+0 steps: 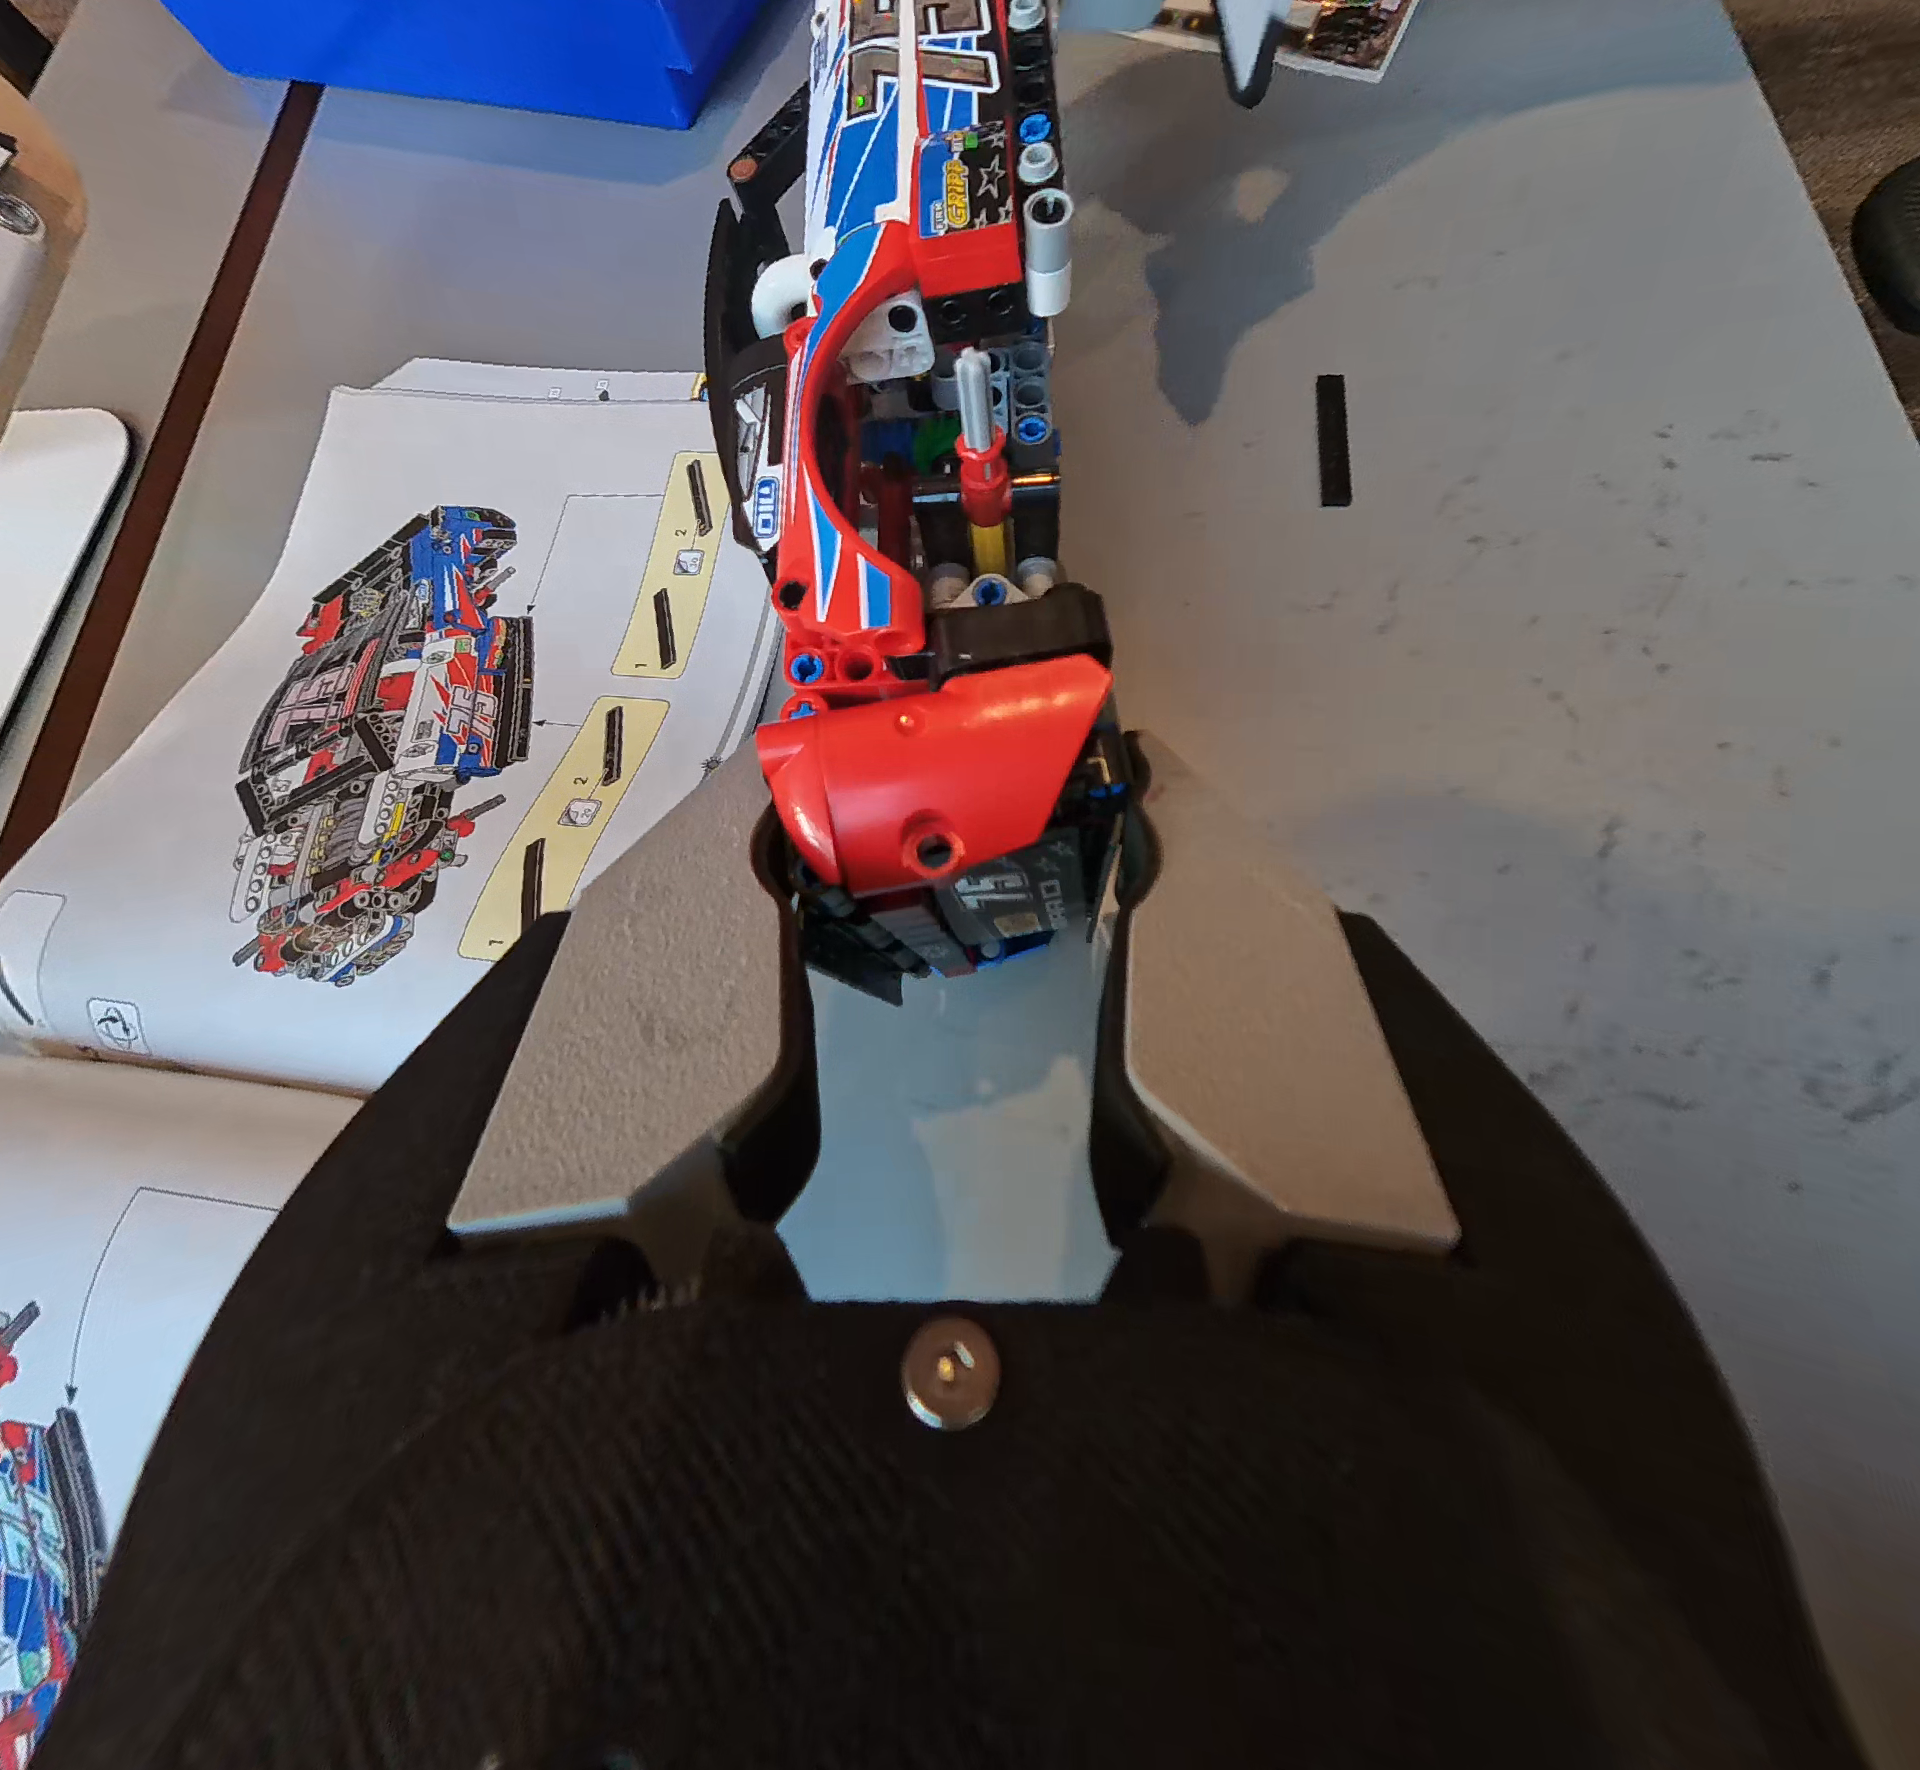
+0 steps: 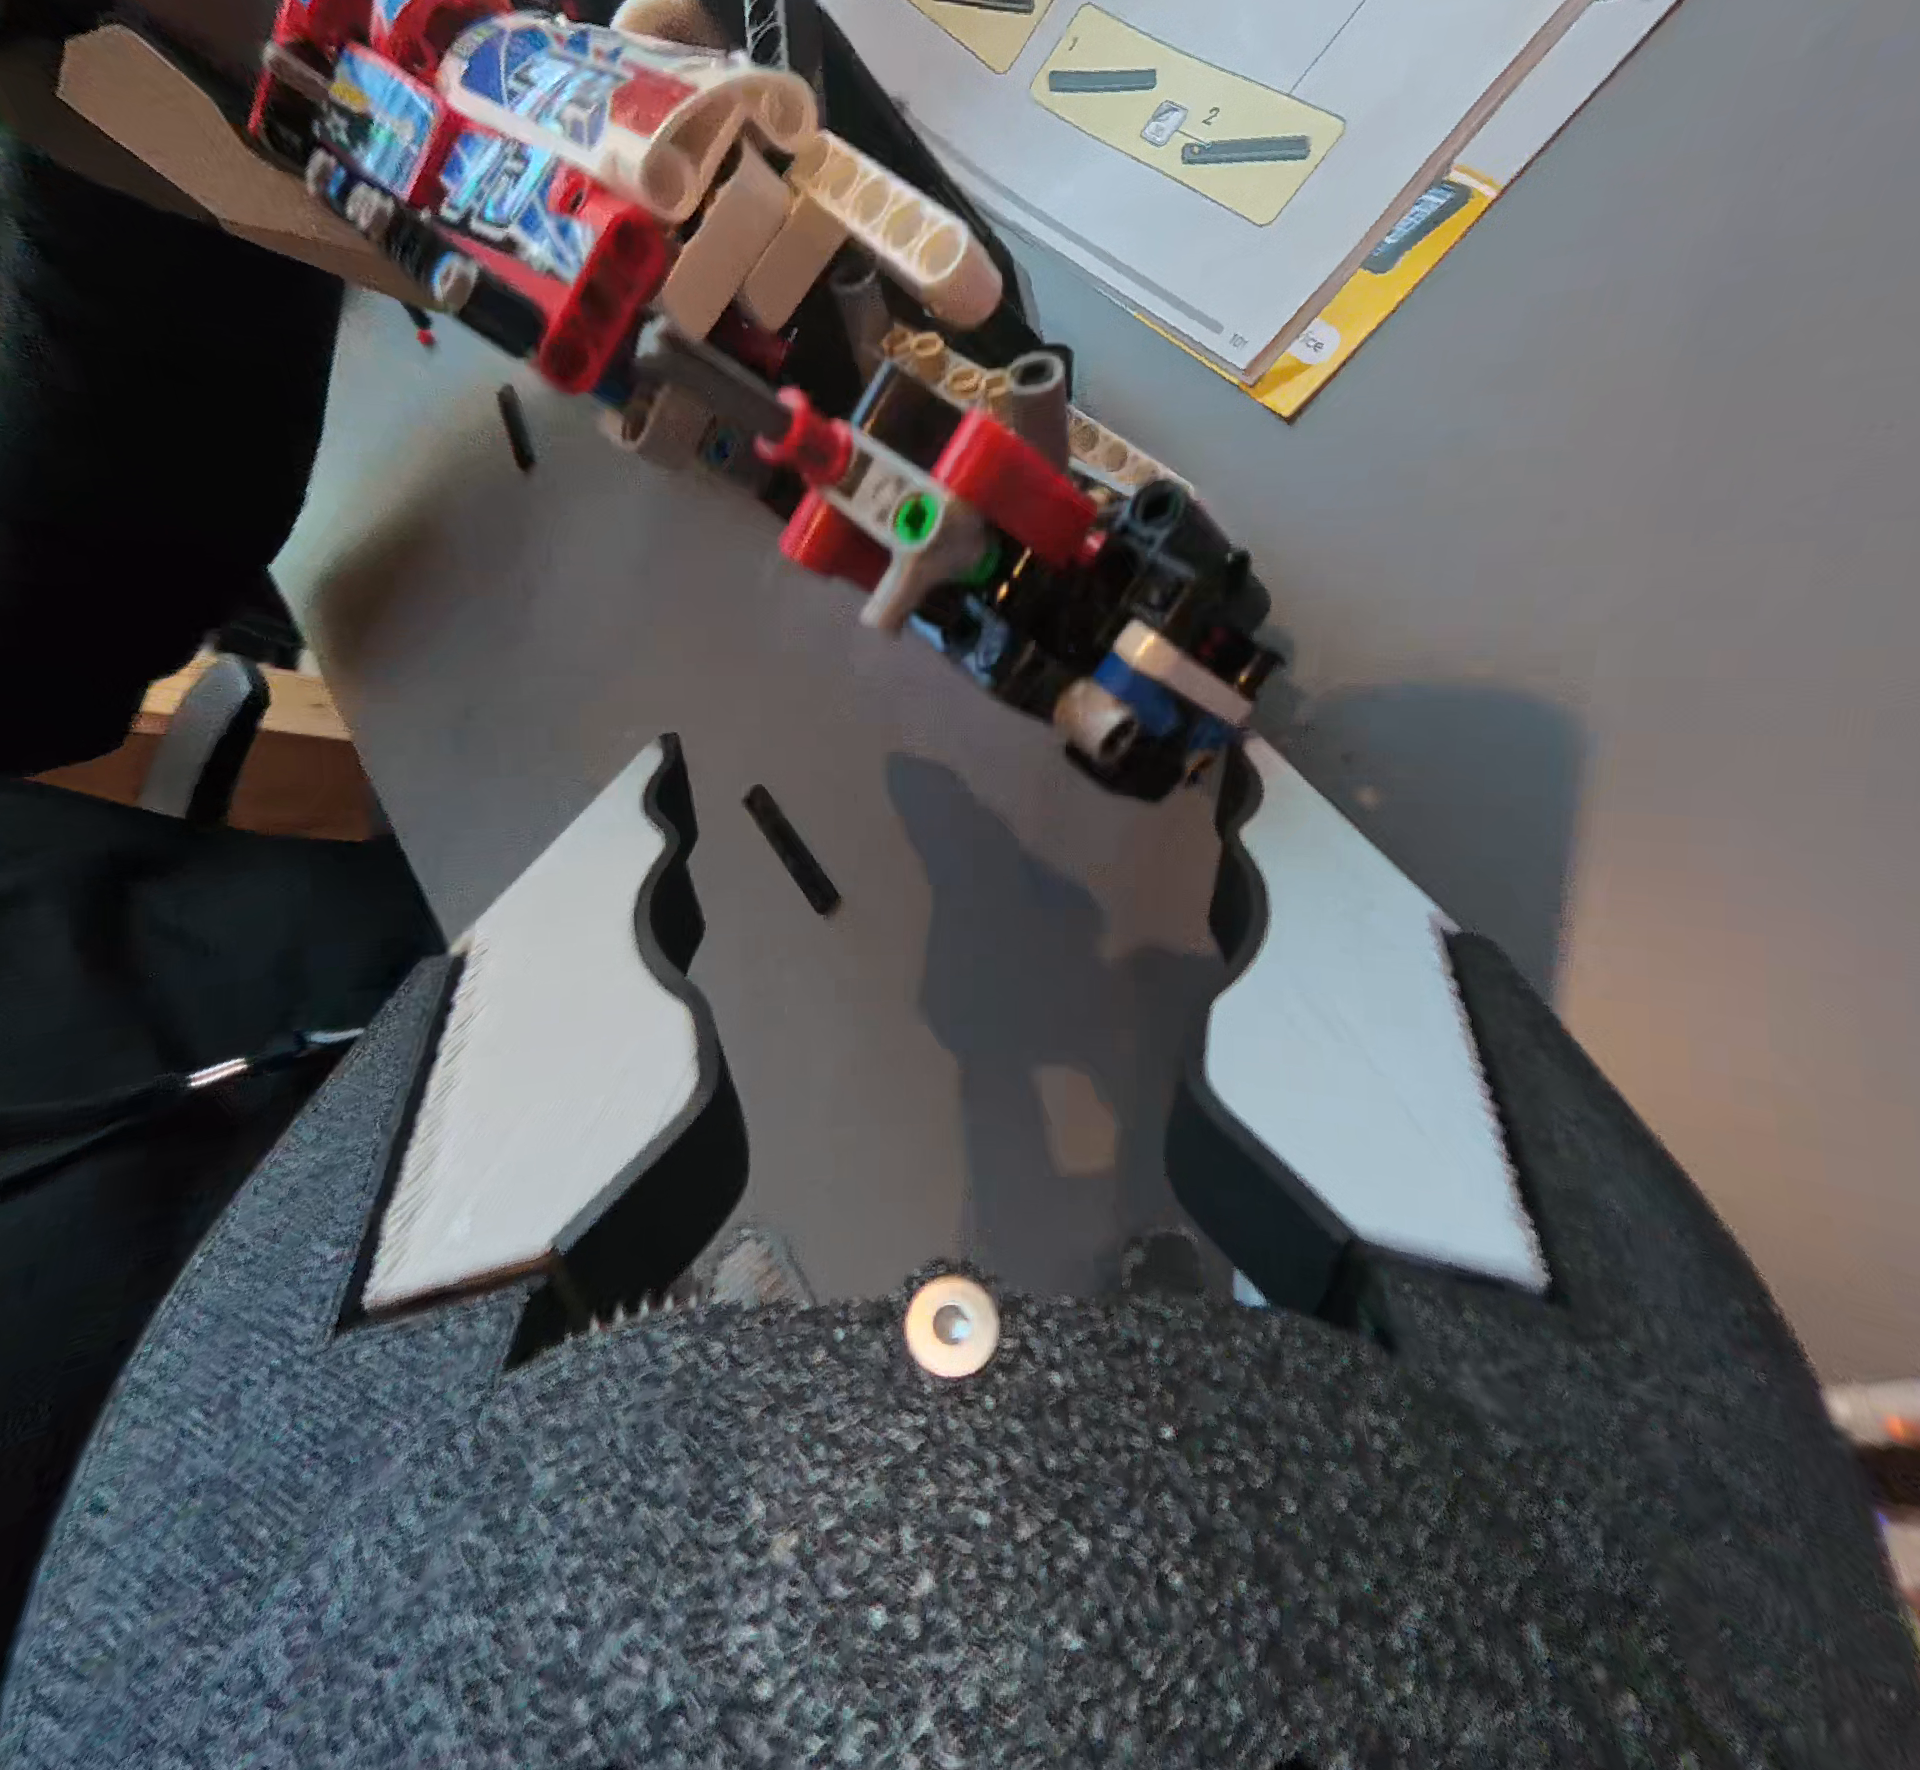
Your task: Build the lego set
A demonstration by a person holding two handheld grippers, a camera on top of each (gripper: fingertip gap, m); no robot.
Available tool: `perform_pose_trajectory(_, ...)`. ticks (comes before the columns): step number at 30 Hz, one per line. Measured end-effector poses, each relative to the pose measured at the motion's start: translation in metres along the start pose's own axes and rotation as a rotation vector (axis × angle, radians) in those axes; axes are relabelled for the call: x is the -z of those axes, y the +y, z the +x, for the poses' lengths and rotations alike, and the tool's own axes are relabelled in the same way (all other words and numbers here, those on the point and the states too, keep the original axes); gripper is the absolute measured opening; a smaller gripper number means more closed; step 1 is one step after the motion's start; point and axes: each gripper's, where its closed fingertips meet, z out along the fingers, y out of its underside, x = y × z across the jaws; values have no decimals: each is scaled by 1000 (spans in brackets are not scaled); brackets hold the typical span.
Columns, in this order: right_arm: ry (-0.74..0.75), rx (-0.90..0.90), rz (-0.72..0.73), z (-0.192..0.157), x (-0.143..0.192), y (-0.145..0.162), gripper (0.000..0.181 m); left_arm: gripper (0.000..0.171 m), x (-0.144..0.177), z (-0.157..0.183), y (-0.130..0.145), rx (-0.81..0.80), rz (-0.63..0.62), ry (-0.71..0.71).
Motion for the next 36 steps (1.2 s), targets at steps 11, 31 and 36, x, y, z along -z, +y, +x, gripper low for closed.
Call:
perform_pose_trajectory(11,149,614,-79,-57,-29,56,41,58,-1,-2,0,-16,2,11)
perform_pose_trajectory(31,124,653,-180,-42,-55,62,9,65,-4,-15,3,46,6,35)
perform_pose_trajectory(36,126,668,-149,-42,-53,63,9,63,-3,-11,1,1,20,13)
